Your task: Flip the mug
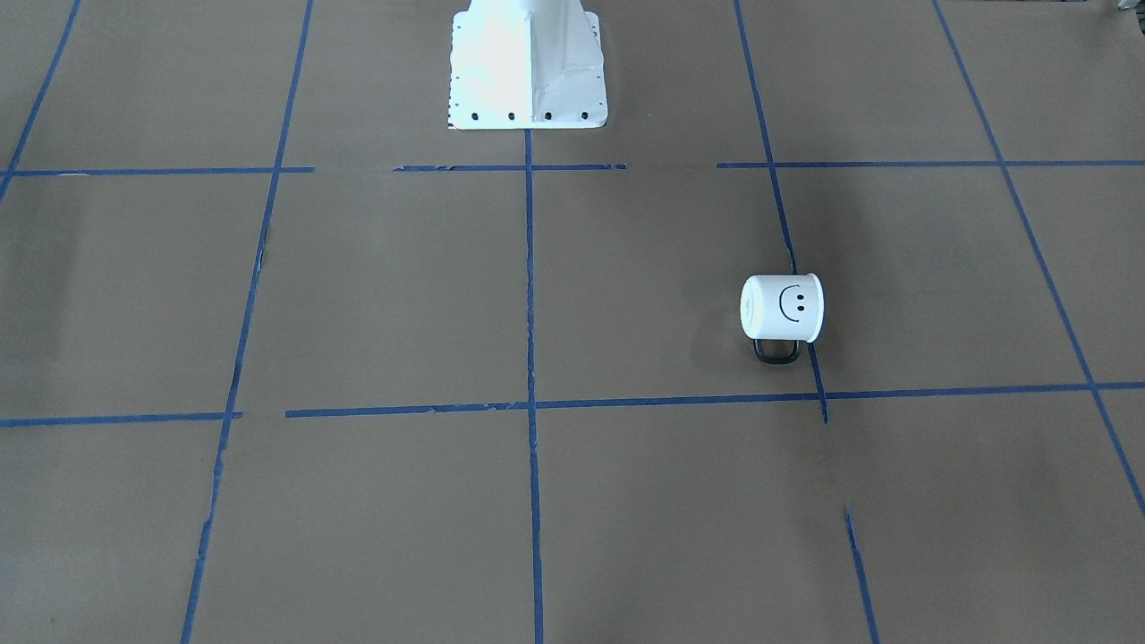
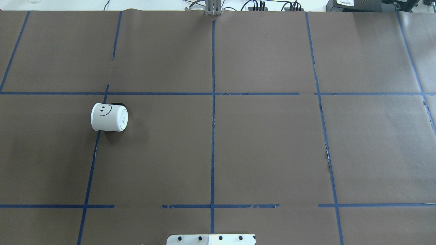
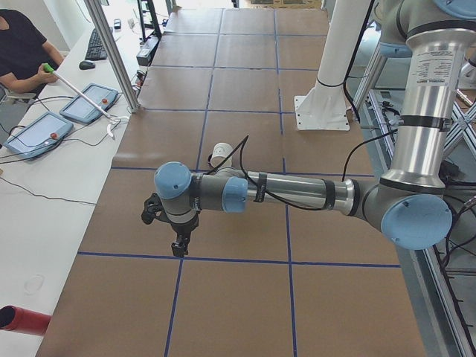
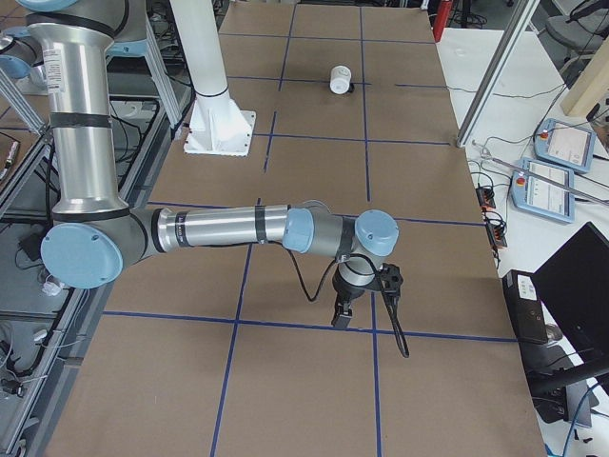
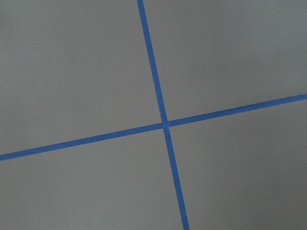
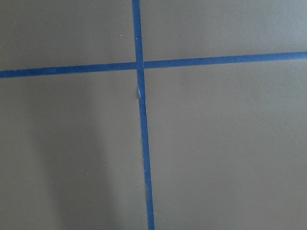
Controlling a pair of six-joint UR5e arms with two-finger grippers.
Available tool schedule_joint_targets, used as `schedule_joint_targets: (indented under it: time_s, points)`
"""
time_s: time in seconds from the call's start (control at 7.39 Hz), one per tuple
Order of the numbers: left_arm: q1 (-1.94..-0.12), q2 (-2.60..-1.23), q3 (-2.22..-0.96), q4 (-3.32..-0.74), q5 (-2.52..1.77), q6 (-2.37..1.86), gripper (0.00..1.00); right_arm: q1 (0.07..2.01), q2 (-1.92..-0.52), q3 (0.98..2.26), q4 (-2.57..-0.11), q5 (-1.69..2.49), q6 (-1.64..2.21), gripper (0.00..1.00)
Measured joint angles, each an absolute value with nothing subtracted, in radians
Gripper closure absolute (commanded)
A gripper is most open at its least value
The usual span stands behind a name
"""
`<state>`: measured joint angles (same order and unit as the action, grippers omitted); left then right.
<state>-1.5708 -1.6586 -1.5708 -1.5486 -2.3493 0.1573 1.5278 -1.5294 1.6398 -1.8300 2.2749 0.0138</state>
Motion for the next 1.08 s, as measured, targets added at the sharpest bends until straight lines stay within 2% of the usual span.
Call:
schedule_joint_targets:
  time_s: [0.54, 1.08]
  points:
    - [-1.568, -1.68, -1.582, -1.567, -2.358, 0.131, 0.0, 1.528, -1.529, 1.64, -1.83, 2.275, 0.014, 0.0]
    - [-1.485, -1.707, -1.541, -1.919, -2.361, -0.119, 0.0, 1.528, -1.529, 1.64, -1.83, 2.275, 0.014, 0.0]
